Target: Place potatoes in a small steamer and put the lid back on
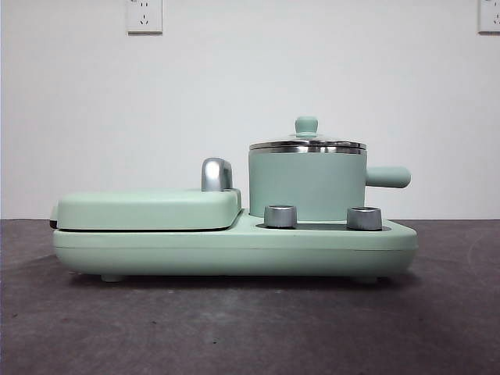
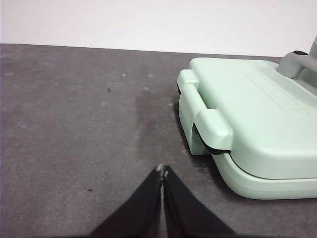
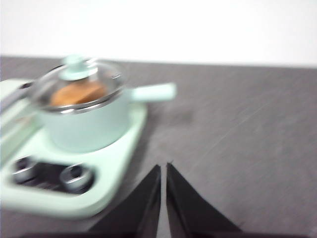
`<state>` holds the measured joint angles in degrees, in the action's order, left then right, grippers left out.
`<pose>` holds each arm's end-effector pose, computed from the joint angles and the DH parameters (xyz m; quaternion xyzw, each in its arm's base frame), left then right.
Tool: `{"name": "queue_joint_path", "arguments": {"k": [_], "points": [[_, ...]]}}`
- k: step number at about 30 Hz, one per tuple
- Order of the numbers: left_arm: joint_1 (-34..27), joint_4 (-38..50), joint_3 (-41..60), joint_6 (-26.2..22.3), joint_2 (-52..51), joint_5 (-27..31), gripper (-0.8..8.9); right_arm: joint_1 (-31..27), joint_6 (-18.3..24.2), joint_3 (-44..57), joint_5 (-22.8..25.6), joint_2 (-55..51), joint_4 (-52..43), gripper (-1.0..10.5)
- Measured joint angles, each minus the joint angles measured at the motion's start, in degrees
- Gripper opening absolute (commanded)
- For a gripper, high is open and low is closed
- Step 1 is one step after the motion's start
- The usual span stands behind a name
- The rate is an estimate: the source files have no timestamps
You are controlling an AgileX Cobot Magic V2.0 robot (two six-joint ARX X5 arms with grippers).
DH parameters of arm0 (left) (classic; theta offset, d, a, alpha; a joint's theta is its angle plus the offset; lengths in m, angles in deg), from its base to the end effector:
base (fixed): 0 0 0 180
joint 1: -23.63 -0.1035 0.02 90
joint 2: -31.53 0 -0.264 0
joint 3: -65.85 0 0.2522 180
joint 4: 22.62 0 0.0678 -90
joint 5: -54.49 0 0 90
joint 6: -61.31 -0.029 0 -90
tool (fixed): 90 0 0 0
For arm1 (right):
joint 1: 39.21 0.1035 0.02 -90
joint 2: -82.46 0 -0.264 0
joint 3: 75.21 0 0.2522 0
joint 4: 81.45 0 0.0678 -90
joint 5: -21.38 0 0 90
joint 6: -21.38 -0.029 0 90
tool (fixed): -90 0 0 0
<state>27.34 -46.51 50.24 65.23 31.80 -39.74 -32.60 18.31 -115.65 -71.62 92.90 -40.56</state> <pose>0.0945 -0.0083 0.1571 -0.0344 0.0769 -0.0665 0.9942 0.0731 0.0100 0.2592 0.0236 0.0970 0.0808 0.9917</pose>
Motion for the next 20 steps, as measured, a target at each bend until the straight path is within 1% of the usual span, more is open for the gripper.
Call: {"name": "queue_joint_path", "arguments": {"k": [2,4,8,13,20], "points": [[0.0,0.0,0.0,0.0,0.0,0.0,0.06,-2.4,1.0,6.5,0.0,-2.9,-5.6,0.2],[0.0,0.0,0.0,0.0,0.0,0.0,0.06,-3.8,1.5,11.7,0.0,-5.0,-8.4,0.2],[0.0,0.0,0.0,0.0,0.0,0.0,0.06,-4.4,1.9,20.1,0.0,-7.5,-13.6,0.2],[0.0,0.0,0.0,0.0,0.0,0.0,0.06,-4.4,2.0,24.8,0.2,-9.0,-15.4,0.2],[0.0,0.0,0.0,0.0,0.0,0.0,0.06,-4.8,3.3,25.4,0.0,-10.2,-16.7,0.2]]}}
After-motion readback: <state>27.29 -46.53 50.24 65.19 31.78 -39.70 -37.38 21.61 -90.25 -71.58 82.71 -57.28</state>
